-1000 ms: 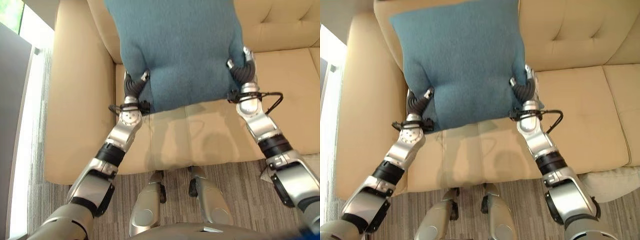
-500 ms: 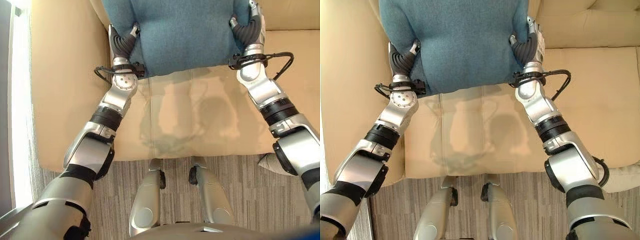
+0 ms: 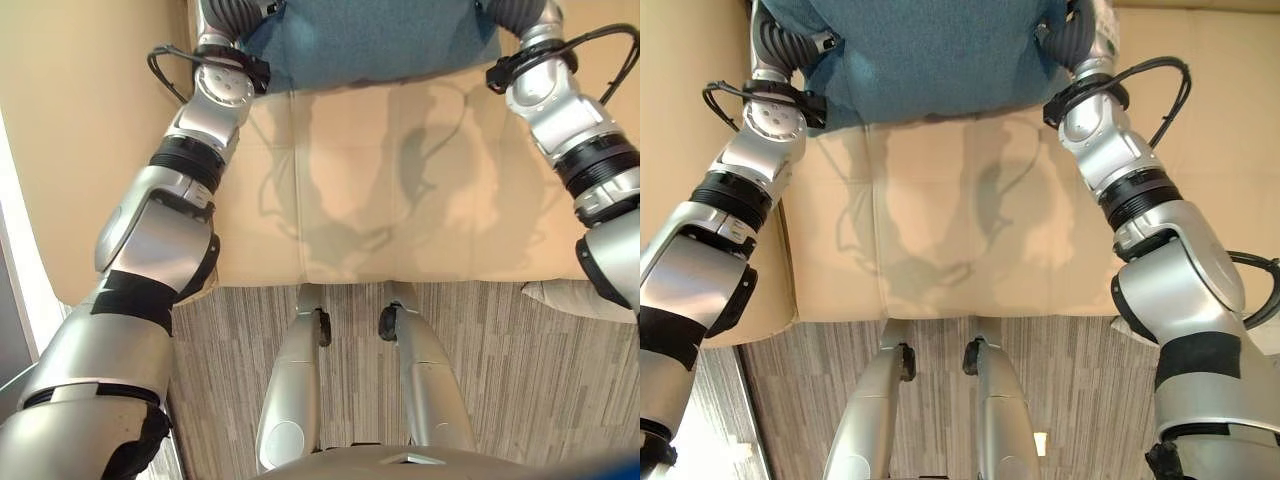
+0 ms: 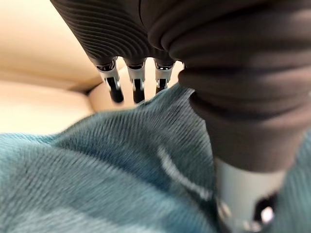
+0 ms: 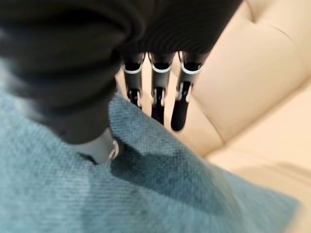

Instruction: Pick up all the scattered cushions and arrange them neatly on the sofa.

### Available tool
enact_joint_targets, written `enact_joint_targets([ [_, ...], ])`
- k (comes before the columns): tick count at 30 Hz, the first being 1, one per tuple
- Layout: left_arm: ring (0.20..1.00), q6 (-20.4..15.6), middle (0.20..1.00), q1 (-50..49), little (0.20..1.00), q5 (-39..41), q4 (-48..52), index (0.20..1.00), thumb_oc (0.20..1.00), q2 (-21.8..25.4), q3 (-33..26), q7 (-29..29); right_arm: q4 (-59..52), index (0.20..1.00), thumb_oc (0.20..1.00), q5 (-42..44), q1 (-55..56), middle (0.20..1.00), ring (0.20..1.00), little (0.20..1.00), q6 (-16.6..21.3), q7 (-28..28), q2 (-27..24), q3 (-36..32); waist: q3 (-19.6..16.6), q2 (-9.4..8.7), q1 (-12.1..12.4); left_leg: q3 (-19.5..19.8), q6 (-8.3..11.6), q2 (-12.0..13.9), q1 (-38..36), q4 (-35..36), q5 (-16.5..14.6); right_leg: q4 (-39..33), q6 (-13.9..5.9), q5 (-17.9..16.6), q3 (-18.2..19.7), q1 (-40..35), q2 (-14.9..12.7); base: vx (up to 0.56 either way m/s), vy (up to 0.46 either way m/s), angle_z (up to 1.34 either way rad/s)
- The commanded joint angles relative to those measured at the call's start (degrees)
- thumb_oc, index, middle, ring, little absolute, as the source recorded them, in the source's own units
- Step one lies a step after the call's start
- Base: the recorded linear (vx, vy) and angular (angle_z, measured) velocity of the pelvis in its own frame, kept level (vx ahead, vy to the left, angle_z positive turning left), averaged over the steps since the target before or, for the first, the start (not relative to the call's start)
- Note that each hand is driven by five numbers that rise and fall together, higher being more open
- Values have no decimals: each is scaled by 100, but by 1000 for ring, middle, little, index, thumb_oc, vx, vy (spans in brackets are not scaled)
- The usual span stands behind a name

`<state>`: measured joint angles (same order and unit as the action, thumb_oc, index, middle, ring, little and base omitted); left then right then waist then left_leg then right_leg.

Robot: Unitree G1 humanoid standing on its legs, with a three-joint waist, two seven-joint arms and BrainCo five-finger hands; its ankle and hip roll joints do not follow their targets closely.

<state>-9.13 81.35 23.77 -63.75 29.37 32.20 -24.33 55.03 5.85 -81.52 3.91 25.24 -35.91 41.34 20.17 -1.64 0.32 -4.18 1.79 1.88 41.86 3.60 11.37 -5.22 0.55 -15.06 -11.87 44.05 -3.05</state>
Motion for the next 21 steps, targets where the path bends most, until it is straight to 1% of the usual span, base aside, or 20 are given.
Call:
enact_joint_targets([
  [1,1000,-366,1000,519,1000,120,132,1000,1000,-87,178,136,-57,1000,1000,179,-407,1000,1000,1000,266,-2,288,108,-502,53,-21,54,439,39,-101,140,-85,57,-1007,636,177,-435,-224,0,0,0],
  [3,1000,-257,1000,411,1000,138,-190,1000,1000,-71,136,249,59,1000,1000,202,-392,1000,1000,1000,250,-45,283,150,-553,55,-26,59,435,36,-79,140,-80,56,-999,616,190,-388,-216,0,0,0],
  [5,1000,-181,1000,364,1000,19,-369,1000,1000,117,140,291,147,1000,1000,249,-359,1000,1000,1000,258,-48,213,129,-582,66,-26,58,433,24,-80,140,-82,55,-1002,605,199,-377,-215,0,0,0],
  [6,1000,-182,1000,364,1000,19,-370,1000,1000,118,140,292,146,1000,1000,249,-359,1000,1000,1000,258,-48,214,129,-582,66,-26,57,433,24,-80,140,-82,55,-1002,605,199,-377,-215,0,0,0],
  [7,1000,-128,1000,278,1000,-70,-459,1000,1000,376,90,332,183,1000,1000,261,-281,1000,1000,1000,271,-74,85,112,-610,62,-27,56,436,17,-81,140,-87,49,-1004,593,210,-376,-217,0,0,0],
  [8,1000,-129,1000,277,1000,-70,-459,1000,1000,377,89,333,183,1000,1000,261,-281,1000,1000,1000,271,-74,86,112,-611,62,-28,56,436,16,-80,140,-87,49,-1005,593,210,-375,-217,0,0,0],
  [9,1000,-108,1000,179,1000,-110,-561,1000,1000,701,52,382,202,1000,1000,241,-191,1000,1000,1000,271,-102,-130,117,-632,69,-30,49,437,19,-91,140,-90,45,-1006,591,207,-381,-220,10,35,-1],
  [10,1000,-102,1000,6,1000,-76,-651,1000,1000,1122,-87,434,223,1000,1000,282,22,1000,1000,1000,285,-150,-440,19,-664,77,-37,38,444,28,-114,140,-100,45,-1006,588,205,-391,-226,13,43,0],
  [11,1000,-114,1000,-109,1000,-37,-666,1000,1000,1305,-168,451,205,1000,1000,300,146,1000,1000,1000,294,-162,-595,-45,-685,79,-41,34,446,31,-125,140,-104,43,-1006,590,202,-400,-233,15,50,0],
  [12,1000,-153,1000,-466,1000,35,-607,1000,1000,1673,-432,507,154,1000,1000,343,559,1000,1000,1000,348,-208,-986,-306,-727,89,-46,27,446,34,-160,140,-123,42,-1011,594,197,-446,-250,11,42,-2],
  [14,1000,-209,1000,-953,1000,81,-416,1000,1000,1942,-749,551,-11,1000,1000,446,1169,1000,1000,1000,412,-234,-1283,-739,-780,94,-53,27,446,34,-211,140,-150,36,-1012,609,181,-508,-266,14,34,-3],
  [16,1000,-310,1000,-1764,1000,51,167,1000,1000,2181,-1214,569,-310,1000,1000,506,2090,1000,1000,1000,466,-290,-1549,-1419,-819,99,-72,14,443,36,-337,140,-193,30,-1008,642,149,-660,-287,27,1,3],
  [17,1000,-390,1000,-3080,1000,-215,1230,1000,1000,2165,-1843,540,-760,1000,1000,413,3489,1000,1000,1000,494,-390,-1560,-2325,-904,60,-108,-8,433,30,-606,140,-283,22,-994,701,78,-951,-322,76,-22,10],
  [18,1000,-394,1000,-4195,1000,-417,1899,1000,1000,1951,-2351,595,-1052,1000,1000,285,4549,1000,1000,1000,490,-496,-1353,-2866,-964,14,-137,-21,422,24,-868,140,-354,22,-982,762,32,-1237,-339,105,-26,10],
  [19,1000,-357,1000,-5114,1000,-648,2385,1000,1000,1651,-2647,689,-1243,1000,1000,183,5381,1000,1000,1000,456,-605,-1042,-3269,-1030,-38,-156,-63,409,0,-1159,140,-433,22,-973,823,4,-1538,-347,63,-12,5],
  [20,1000,-350,1000,-5137,1000,-653,2403,1000,1000,1649,-2654,686,-1258,1000,1000,179,5400,1000,1000,1000,451,-605,-1040,-3273,-1031,-39,-156,-64,409,0,-1170,140,-436,22,-974,826,5,-1549,-347,83,20,-6],
  [21,1000,-333,1000,-5950,1000,-739,2720,1000,1000,1342,-2792,925,-1337,1000,1000,49,6072,1000,1000,1000,427,-750,-728,-3513,-1055,-83,-178,-80,387,-8,-1523,140,-506,22,-974,886,1,-1903,-359,71,10,-12],
])
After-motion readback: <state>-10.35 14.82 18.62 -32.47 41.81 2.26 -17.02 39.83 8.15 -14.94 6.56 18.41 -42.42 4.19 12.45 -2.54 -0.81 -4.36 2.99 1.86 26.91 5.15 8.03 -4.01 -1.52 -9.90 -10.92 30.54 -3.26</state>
